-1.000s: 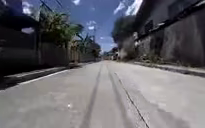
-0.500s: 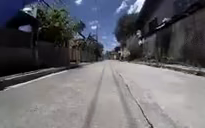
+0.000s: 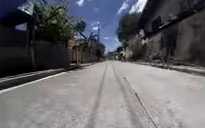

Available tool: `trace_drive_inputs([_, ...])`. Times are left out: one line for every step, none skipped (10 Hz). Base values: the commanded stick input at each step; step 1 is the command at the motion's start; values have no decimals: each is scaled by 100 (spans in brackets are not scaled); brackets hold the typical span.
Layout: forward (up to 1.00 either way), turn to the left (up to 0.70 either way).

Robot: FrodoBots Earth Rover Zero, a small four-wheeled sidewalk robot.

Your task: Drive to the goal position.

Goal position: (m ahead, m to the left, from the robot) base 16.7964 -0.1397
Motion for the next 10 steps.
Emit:
trace_drive_inputs([100,2])
trace_drive_inputs([100,-21])
trace_drive_inputs([100,-40])
trace_drive_inputs([100,-38])
trace_drive_inputs([100,-25])
trace_drive_inputs([100,-10])
trace_drive_inputs([100,5])
trace_drive_inputs([100,7])
trace_drive_inputs([100,0])
trace_drive_inputs([100,0])
